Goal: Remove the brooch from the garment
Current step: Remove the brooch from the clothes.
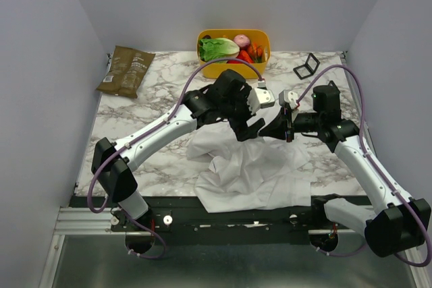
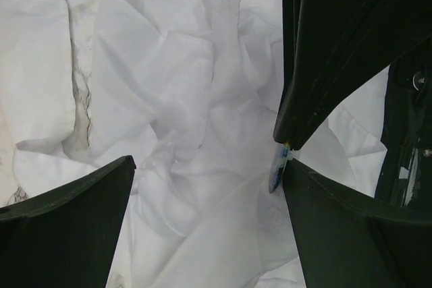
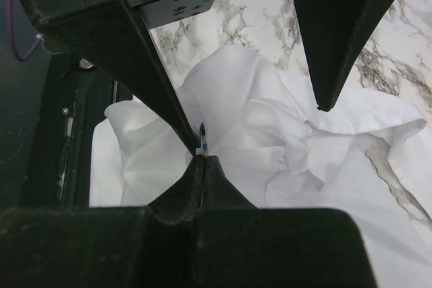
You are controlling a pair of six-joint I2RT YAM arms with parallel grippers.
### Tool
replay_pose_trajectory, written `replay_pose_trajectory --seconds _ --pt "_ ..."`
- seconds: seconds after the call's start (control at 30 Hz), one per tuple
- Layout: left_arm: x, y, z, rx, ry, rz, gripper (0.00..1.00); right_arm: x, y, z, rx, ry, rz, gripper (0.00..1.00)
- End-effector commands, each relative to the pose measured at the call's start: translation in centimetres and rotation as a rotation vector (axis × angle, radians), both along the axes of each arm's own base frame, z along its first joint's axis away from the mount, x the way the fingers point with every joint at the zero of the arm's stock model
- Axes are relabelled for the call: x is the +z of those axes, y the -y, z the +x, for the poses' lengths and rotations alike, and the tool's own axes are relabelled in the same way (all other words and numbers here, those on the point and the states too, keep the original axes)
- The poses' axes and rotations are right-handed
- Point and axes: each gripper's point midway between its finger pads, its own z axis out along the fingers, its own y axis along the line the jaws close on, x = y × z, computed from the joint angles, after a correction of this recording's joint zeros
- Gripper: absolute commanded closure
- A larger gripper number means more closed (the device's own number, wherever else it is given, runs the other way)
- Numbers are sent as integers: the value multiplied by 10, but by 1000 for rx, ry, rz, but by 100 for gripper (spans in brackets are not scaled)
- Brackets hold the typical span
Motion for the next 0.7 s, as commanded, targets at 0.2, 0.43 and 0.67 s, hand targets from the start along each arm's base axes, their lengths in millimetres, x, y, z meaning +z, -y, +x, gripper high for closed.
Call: replay_pose_trajectory --seconds 0.2,0.43,0.67 --pt "19 12 -17 -107 -109 -150 2 25 2 0 -14 38 60 99" --pt "18 11 -19 -121 -165 -185 2 28 4 3 -32 6 104 99" --pt "17 3 -7 -63 -177 -212 2 29 7 5 -41 -32 134 99"
